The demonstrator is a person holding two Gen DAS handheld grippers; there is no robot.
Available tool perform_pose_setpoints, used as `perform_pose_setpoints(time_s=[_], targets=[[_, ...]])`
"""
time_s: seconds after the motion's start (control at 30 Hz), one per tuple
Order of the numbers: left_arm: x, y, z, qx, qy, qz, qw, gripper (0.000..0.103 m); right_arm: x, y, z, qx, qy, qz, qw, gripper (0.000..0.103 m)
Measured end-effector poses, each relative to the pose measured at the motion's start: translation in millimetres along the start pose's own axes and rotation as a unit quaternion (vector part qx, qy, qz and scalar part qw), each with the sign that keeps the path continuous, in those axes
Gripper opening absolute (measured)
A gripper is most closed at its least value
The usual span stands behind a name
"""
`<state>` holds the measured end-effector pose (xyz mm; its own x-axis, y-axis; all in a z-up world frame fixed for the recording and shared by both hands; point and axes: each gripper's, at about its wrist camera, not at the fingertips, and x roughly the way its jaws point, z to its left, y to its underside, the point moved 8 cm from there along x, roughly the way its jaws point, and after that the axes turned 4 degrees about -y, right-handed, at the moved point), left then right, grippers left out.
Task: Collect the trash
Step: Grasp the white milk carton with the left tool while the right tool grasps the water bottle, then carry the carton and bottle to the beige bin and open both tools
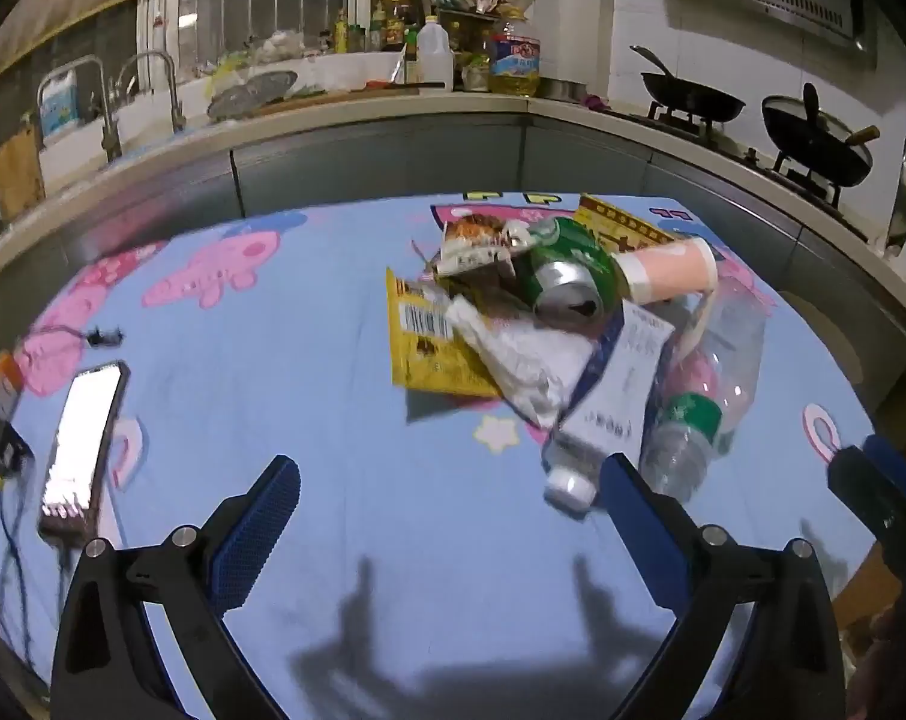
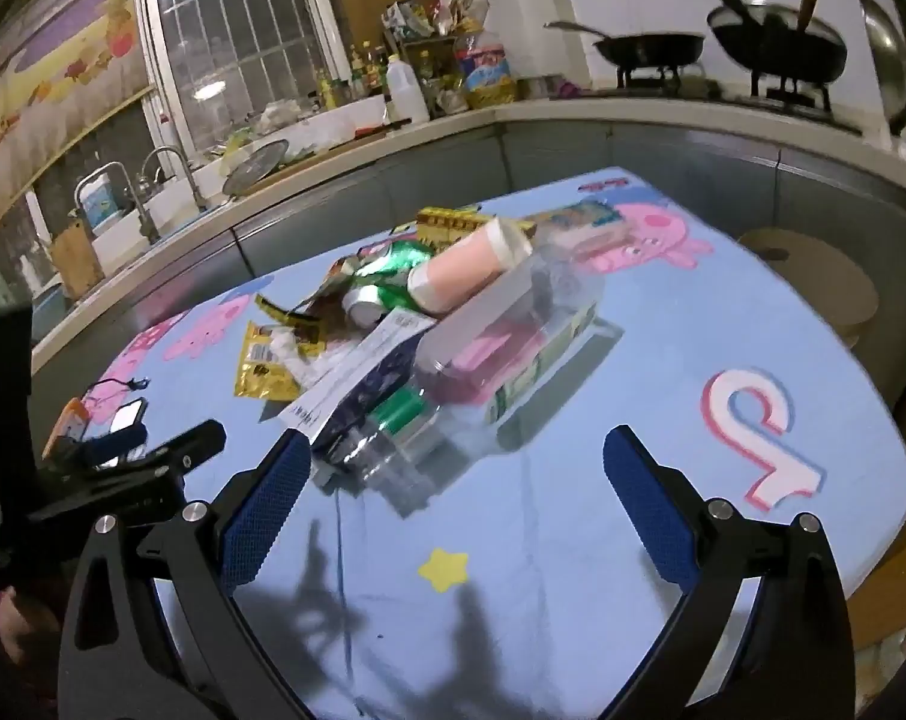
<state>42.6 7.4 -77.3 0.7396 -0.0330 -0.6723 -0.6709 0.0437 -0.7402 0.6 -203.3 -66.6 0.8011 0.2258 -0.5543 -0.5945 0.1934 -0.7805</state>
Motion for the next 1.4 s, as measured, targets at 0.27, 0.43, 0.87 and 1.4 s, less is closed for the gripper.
perform_pose_setpoints(time_s=[0.27, 0.43, 0.87, 1.4], targets=[[-2.1, 8.7, -21.2, 0.01, 0.075, 0.001, 0.9972, 0.099, 14.9, 9.5, -4.3, 0.046, -0.054, 0.034, 0.997, 0.092], [17.4, -8.4, -46.9, 0.048, 0.101, 0.005, 0.9937, 0.081, 35.2, 7.8, -40.7, 0.119, -0.05, 0.06, 0.99, 0.072], [50.4, -4.1, -98.3, 0.092, 0.177, 0.063, 0.9779, 0.052, 91.3, 5.3, -30.9, 0.168, -0.102, 0.115, 0.974, 0.071], [60.2, 3.3, -145.3, 0.151, 0.161, 0.078, 0.9722, 0.052, 70.4, 14.1, -70.2, 0.116, -0.01, 0.079, 0.99, 0.067]])
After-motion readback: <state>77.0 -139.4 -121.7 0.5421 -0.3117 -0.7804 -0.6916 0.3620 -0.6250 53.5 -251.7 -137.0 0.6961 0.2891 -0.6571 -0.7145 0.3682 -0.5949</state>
